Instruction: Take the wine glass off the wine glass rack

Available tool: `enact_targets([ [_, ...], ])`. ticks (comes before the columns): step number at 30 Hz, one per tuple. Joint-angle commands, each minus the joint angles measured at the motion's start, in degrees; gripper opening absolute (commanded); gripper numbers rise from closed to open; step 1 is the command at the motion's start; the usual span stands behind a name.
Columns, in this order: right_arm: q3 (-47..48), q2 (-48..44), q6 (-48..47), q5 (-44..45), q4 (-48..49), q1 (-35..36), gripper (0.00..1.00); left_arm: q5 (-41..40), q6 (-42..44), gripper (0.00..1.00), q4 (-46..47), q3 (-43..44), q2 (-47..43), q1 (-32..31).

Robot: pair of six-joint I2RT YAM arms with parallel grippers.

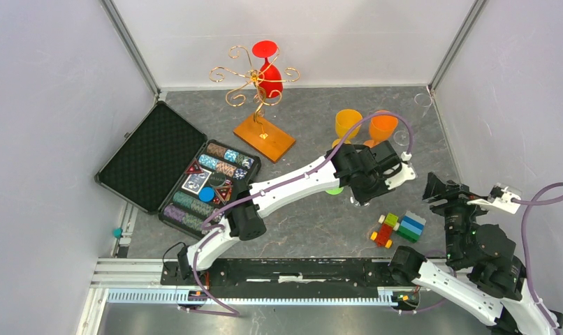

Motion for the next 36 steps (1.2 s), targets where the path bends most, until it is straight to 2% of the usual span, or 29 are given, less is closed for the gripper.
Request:
enact_targets([
  [1,-0.2,0.5,1.0,-0.8,-0.4,0.1,0.62,1.9,1.1,0.02,-6.7,2.4,-4.3,0.1],
  [6,-0.7,0.4,1.6,-1.0,-0.4,0.1,0.62,2.9,2.0,0.02,-10.5,1.6,-5.6,0.1],
  [8,-0.8,0.6,1.9,-1.0,-0.4,0.1,0.62,2.4,1.8,0.06,-10.4,1.4,-5.5,0.1],
  [13,-0.8,1.0,1.9,-1.3,-0.4,0.1,0.62,-0.1,0.9,0.33,-9.6,2.1,-4.8,0.1],
  [16,-0.7,1.1,2.2,-1.3,-0.5,0.1,0.62,-1.3,0.1,0.43,-7.1,2.4,-4.7,0.1],
  [24,0.4,2.7,3.1,-2.1,-2.5,0.1,0.63,-3.1,-4.1,0.55,0.3,2.6,-6.3,1.7],
  [28,2.0,5.0,4.9,-3.5,-5.3,0.1,0.71,0.6,-6.2,0.61,3.4,1.8,-9.6,2.8],
  [32,3.5,7.8,5.1,-7.2,-6.2,0.1,0.77,6.3,-9.0,0.65,7.2,-2.7,-15.1,4.4],
  [36,5.1,11.8,6.0,-10.9,-7.8,0.1,0.77,6.7,-9.3,0.71,10.4,-10.4,-21.9,5.7],
])
